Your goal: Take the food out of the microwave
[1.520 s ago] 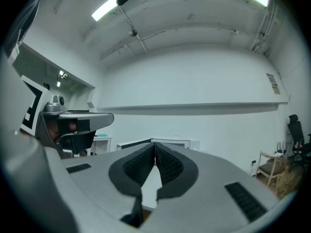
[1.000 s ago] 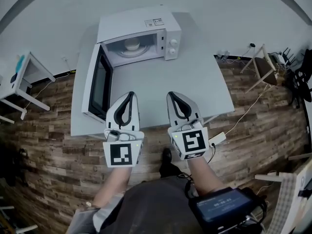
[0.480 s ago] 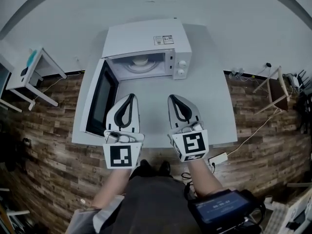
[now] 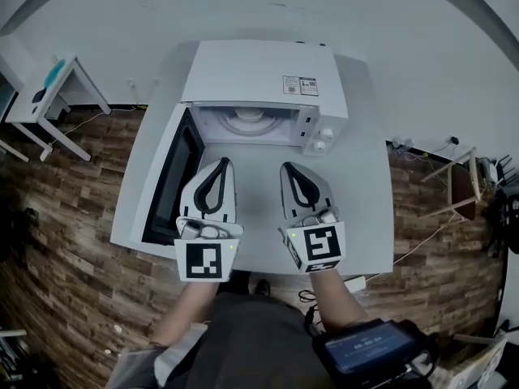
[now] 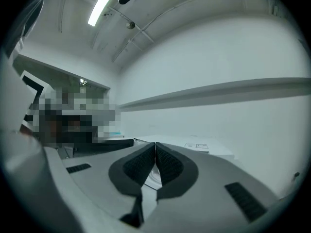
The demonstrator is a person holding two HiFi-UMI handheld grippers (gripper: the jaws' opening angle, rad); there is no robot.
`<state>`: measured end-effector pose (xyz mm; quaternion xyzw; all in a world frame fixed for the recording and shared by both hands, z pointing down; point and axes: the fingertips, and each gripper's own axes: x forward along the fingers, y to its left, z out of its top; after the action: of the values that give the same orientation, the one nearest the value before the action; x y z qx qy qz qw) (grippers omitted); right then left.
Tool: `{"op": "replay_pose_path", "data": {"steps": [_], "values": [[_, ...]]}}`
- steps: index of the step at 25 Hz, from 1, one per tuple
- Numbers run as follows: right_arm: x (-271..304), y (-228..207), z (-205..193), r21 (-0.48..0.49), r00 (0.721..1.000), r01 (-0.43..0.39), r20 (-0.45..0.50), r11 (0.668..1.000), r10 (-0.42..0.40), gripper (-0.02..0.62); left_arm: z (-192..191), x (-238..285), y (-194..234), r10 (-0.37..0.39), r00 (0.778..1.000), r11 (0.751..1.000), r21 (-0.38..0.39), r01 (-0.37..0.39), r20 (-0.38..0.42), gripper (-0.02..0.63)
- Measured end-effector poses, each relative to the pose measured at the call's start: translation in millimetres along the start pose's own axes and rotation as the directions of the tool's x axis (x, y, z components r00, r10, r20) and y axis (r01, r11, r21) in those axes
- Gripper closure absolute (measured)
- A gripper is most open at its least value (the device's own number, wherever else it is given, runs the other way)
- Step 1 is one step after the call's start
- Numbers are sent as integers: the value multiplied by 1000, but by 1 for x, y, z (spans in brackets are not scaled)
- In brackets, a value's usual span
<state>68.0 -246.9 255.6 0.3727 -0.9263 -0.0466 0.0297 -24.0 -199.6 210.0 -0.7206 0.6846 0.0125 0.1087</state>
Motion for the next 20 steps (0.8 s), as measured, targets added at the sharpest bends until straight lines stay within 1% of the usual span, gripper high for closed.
{"op": "replay_pose_path", "data": {"steps": [5, 9, 11, 14, 16, 20], "values": [[49, -14, -11, -11, 999, -6, -32, 1000, 5, 588, -25, 38, 23, 4, 1000, 1000, -5, -4, -25, 600], [83, -18, -31, -15, 998, -18, -64, 1000, 17, 588, -60, 61, 33, -16, 998, 999, -31, 14, -68, 600], [99, -20, -46, -7, 996, -23, -83, 1000, 22, 588, -81, 71, 37, -30, 994, 999, -39, 26, -103, 600], [117, -21, -74, 8, 991, -33, -131, 999, 34, 588, -114, 84, 41, -33, 987, 995, -95, 18, -157, 600], [123, -22, -94, 22, 984, -35, -173, 999, 38, 588, -135, 89, 39, -50, 978, 993, -114, 27, -203, 600], [134, -27, -128, 49, 975, -12, -222, 999, 22, 588, -166, 97, 43, -58, 972, 992, -124, 31, -228, 600]]}}
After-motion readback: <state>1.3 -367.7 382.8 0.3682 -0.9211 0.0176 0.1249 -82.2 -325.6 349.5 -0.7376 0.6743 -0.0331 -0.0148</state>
